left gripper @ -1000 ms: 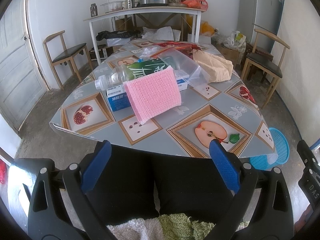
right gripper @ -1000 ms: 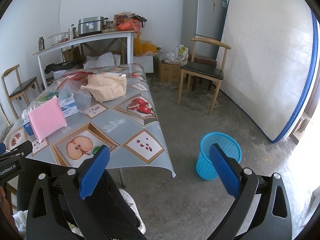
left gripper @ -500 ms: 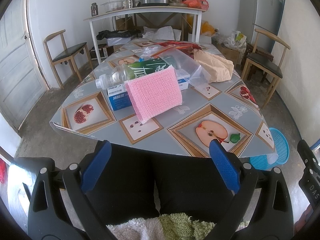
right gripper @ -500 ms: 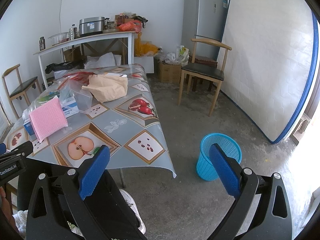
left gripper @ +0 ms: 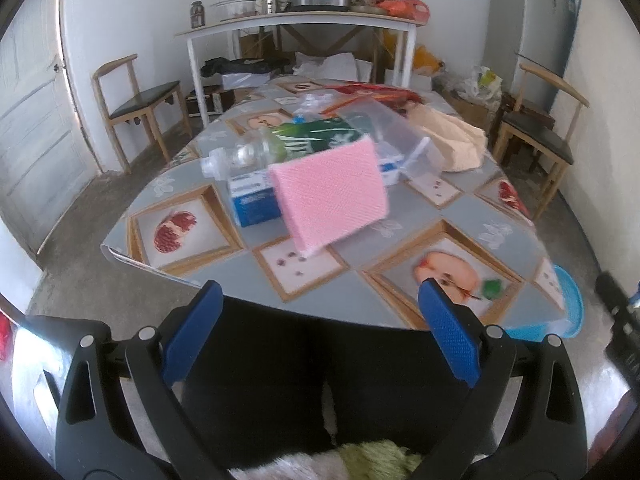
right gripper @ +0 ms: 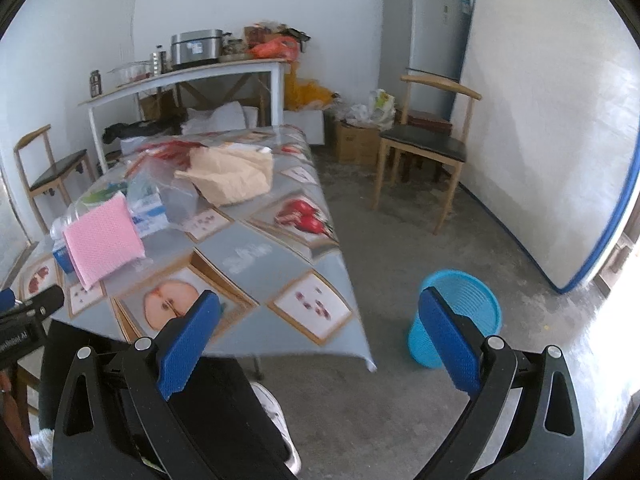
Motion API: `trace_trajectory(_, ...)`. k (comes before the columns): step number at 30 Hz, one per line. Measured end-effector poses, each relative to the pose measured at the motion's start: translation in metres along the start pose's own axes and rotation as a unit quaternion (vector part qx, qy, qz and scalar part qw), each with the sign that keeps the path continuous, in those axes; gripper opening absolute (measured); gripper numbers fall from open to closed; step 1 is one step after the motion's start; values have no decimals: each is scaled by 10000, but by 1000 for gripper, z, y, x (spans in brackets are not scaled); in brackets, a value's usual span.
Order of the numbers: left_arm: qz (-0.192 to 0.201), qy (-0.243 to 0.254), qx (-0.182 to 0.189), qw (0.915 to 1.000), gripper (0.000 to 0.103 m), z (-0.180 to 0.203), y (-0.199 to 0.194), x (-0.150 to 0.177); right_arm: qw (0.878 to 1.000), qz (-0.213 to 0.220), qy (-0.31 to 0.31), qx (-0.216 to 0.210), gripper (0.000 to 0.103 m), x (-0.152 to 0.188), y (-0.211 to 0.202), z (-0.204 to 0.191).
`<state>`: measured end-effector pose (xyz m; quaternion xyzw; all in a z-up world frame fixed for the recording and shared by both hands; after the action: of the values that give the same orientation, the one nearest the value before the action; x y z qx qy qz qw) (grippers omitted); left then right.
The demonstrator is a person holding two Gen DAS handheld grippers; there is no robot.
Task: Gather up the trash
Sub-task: 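Grasp the pink sponge with the left tool while the right tool grasps the tan paper bag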
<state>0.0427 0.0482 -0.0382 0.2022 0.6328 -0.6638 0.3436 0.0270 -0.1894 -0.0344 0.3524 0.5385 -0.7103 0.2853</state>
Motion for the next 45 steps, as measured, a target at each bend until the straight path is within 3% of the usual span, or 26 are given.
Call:
trace_trajectory(5,303,70,289,9991,94,-14,10,-16,9990,158,-149,-387,97,-20,25,-21)
trace_trajectory(9,964,780,877,9884,94,-11,8,-35,9974,82,-284,-651,97,-33,49,-38)
trace_trajectory(13,1106,1798,911,9732,94,10,21,-52,9967,-25,-283,-764,97,-40,69,-44)
trace_trajectory(18,984,3326,552,9363,94,44,59,-54,9962,-177,-113,-845,97,-41,90,-43)
trace_trajectory(20,777,3690,457,9250,94,54,76,-51,9959,-221,-63,-870,97,-40,96,-44)
trace_trajectory(25,272,4677,51,8835,94,65,115,-29,9957,-263,67,-887,97,-37,106,-36)
trace_trajectory(28,129,4924,-26,8703,94,66,120,-22,9952,-339,145,-910,97,-37,115,-30)
trace_trajectory(31,84,5020,-22,8648,90,69,118,-19,9949,-361,181,-925,97,-36,119,-25)
trace_trajectory(32,79,5068,-35,8620,81,71,117,-17,9949,-355,185,-924,97,-37,118,-24)
trace_trajectory(33,57,5091,-45,8607,78,71,115,-16,9950,-326,192,-920,97,-39,118,-22)
trace_trajectory(38,-53,5078,71,8614,77,74,105,-9,9931,-95,245,-1143,97,-61,120,-7)
trace_trajectory(41,-63,5018,196,8647,77,77,96,-6,9828,-175,377,-1800,97,-84,137,0)
trace_trajectory(43,-113,4865,300,8731,77,78,87,-2,9705,-500,496,-2307,97,-105,166,3)
trace_trajectory(45,-189,4688,422,8821,77,78,82,2,9649,-693,551,-2472,97,-120,190,2)
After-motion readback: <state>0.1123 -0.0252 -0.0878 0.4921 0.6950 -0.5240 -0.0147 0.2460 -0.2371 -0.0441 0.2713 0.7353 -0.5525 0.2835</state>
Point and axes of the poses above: each gripper's, at about its wrist camera, not at the fingertips, and y roughly the way its jaws point, z to its right, x to its underside, the point moved 3 cm from there along y, roughly the way its jaws point, and after that the axes turned 9 degrees about -y, right-handed, at the moved point
